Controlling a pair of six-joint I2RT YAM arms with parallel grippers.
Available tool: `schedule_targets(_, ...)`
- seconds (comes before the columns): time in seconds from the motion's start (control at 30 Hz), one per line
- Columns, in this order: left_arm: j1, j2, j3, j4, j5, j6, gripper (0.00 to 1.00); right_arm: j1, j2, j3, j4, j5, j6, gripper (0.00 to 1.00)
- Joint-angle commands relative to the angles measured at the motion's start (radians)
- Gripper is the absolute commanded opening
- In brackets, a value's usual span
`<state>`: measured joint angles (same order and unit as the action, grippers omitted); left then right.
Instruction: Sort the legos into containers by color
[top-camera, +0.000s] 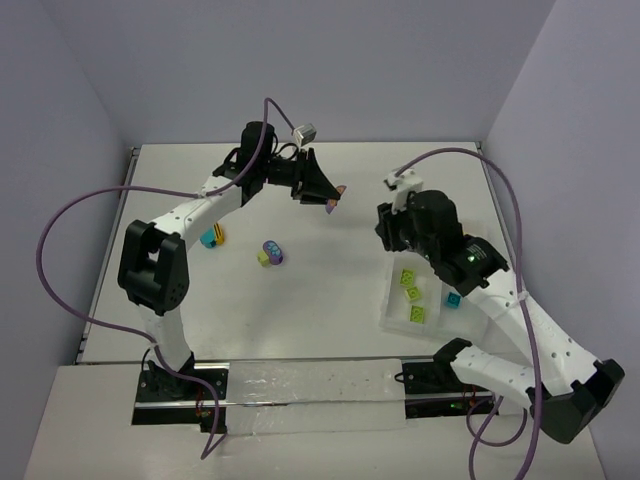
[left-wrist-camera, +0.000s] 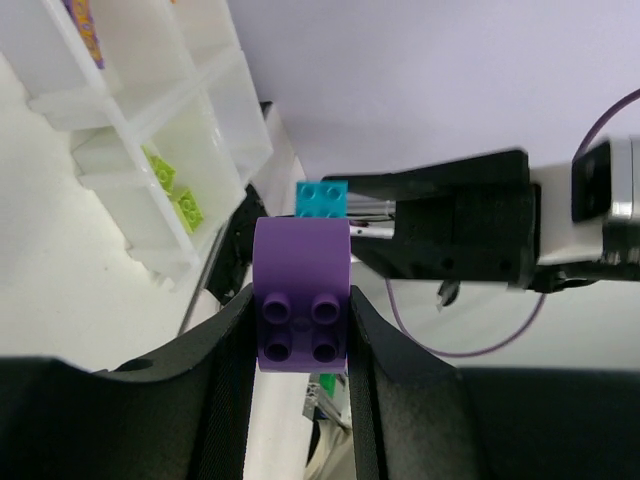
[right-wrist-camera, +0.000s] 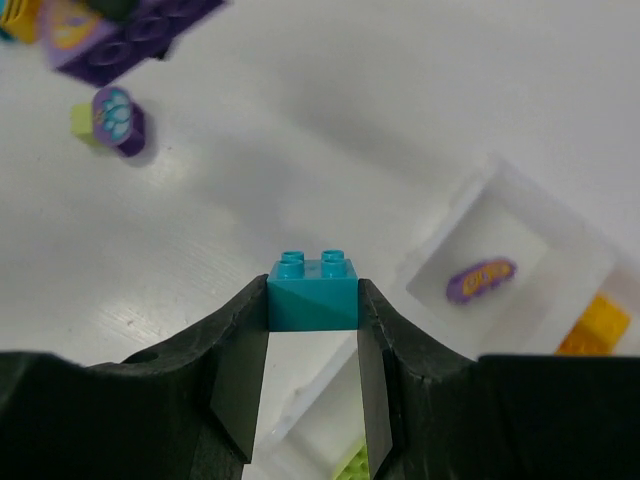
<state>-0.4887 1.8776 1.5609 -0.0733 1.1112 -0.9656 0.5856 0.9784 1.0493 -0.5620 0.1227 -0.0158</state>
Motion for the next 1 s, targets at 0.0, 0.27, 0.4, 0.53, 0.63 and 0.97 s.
schedule_targets(0.0,-0.018,0.031,0.089,-0.120,-0.076,0.096,0.00,-0.185,-0.047,-0.005,-0.110,0.125,0.336,0.00)
schedule_targets(0.27,-0.109,0.122,0.220,-0.303,-0.152,0.217,0.00,-0.586,-0.029,0.005,-0.430,0.190,0.646,0.00)
schedule_targets(0.4,-0.128,0.136,0.247,-0.314,-0.175,0.223,0.00,-0.691,-0.048,-0.066,-0.488,0.220,0.718,0.00)
schedule_targets(0.53,-0.143,0.148,0.273,-0.346,-0.188,0.237,0.00,-0.754,-0.077,-0.134,-0.496,0.217,0.761,0.00)
schedule_targets(0.63,-0.145,0.151,0.288,-0.385,-0.204,0.267,0.00,-0.767,-0.085,-0.172,-0.511,0.223,0.796,0.01)
schedule_targets(0.97,-0.146,0.153,0.297,-0.423,-0.226,0.291,0.00,-0.773,-0.089,-0.211,-0.452,0.166,0.776,0.77)
